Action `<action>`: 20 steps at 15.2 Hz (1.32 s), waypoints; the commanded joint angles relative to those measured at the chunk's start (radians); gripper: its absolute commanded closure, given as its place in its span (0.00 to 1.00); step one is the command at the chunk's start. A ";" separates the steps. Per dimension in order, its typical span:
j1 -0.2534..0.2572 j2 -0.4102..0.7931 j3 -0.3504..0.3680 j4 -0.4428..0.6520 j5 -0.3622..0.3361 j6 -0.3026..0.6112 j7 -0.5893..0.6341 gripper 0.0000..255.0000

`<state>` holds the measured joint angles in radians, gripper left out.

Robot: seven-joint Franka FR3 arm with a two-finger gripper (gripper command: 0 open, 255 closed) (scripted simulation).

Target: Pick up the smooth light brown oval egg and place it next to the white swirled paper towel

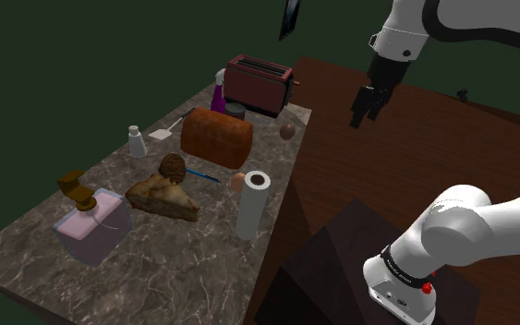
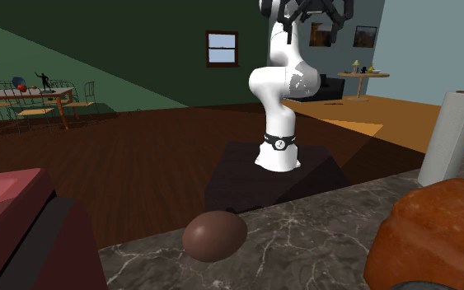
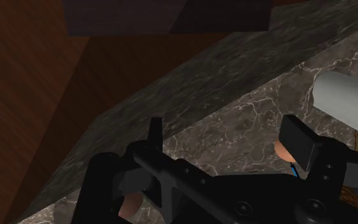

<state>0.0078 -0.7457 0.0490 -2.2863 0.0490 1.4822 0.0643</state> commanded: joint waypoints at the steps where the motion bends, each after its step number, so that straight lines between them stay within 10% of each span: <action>1: 0.000 0.000 0.000 0.000 0.000 0.000 0.000 0.00; 20: -0.097 0.633 -0.173 0.222 0.163 0.381 -0.016 0.00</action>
<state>-0.0861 -0.1579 -0.1158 -2.0939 0.1952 1.8496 0.0516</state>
